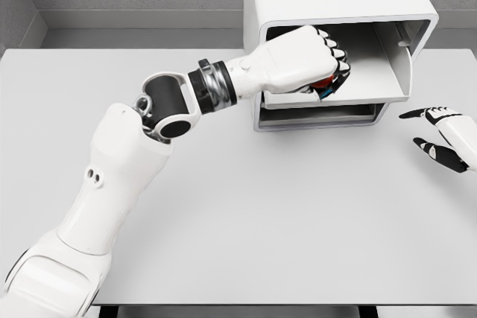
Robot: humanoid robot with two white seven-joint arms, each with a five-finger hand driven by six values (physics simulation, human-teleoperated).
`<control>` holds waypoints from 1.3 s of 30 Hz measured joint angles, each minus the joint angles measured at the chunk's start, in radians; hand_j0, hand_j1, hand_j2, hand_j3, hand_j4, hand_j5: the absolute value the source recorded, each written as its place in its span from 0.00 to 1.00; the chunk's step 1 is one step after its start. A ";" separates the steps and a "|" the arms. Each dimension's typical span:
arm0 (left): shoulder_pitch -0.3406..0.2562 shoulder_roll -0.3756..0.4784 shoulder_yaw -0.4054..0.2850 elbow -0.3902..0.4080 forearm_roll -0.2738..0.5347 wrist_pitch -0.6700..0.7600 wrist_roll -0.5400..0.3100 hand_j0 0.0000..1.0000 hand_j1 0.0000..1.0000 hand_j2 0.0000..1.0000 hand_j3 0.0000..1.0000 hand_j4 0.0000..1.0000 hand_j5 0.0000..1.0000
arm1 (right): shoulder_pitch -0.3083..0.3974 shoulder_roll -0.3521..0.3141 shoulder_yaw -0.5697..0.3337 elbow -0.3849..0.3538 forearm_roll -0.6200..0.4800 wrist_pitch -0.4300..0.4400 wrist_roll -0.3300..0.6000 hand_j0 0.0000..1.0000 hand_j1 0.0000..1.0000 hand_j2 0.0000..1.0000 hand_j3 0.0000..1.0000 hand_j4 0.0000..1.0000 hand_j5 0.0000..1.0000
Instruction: Slide open multi-storey tabletop storage cabinets and put open load switch and slide close multi-storey tabletop storage cabinets
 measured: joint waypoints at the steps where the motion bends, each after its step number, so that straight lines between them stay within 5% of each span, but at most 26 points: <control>1: 0.000 0.000 -0.002 0.001 0.000 0.000 0.000 0.30 0.30 0.30 0.30 0.30 0.30 | 0.000 0.000 0.000 0.000 0.000 0.000 0.000 0.67 0.67 0.67 0.67 0.67 0.67; 16: -0.011 0.000 -0.021 0.026 0.001 0.000 0.000 0.33 0.33 0.33 0.33 0.33 0.33 | 0.000 0.011 0.000 -0.012 0.009 0.000 0.000 0.67 0.67 0.67 0.67 0.67 0.67; 20: -0.014 0.000 -0.020 0.031 0.001 0.000 0.000 0.45 0.45 0.45 0.45 0.45 0.45 | 0.000 0.012 -0.001 -0.012 0.009 0.000 0.000 0.67 0.67 0.67 0.67 0.67 0.67; 39: -0.021 0.000 -0.019 0.037 0.002 0.000 0.002 0.61 0.61 0.61 0.61 0.61 0.61 | 0.000 0.012 -0.001 -0.013 0.010 0.000 0.000 0.69 0.69 0.69 0.69 0.69 0.69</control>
